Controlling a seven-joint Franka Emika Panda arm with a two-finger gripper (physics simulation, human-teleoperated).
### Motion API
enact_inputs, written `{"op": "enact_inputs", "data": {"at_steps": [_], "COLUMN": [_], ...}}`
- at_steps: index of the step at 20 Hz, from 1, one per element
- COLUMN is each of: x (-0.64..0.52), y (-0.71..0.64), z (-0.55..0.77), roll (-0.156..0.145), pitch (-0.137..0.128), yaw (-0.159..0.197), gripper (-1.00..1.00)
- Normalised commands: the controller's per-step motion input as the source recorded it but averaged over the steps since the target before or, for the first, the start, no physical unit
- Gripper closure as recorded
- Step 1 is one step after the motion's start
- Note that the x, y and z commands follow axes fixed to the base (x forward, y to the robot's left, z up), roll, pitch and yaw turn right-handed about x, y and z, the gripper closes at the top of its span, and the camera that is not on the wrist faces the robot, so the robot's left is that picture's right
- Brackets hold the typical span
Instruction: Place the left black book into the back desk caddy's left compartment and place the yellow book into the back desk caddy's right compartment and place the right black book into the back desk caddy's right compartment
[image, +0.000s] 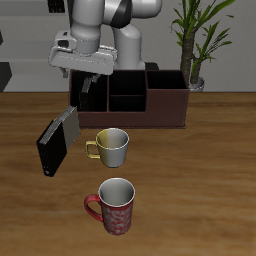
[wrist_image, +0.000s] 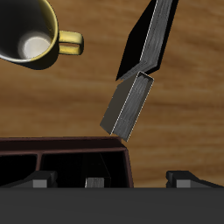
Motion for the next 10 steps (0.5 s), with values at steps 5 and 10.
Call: {"op": "enact_inputs", "data": {"at_steps": [5,10], "x": [0.29,0.16], "y": [-0.13,-0.25], "z": [0.28,0.05], "roll": [-0.007,0.065], "pitch": [-0.018,-0.007], "yaw": [-0.025,-0.002], "gripper": [-1.0,-1.0]}}
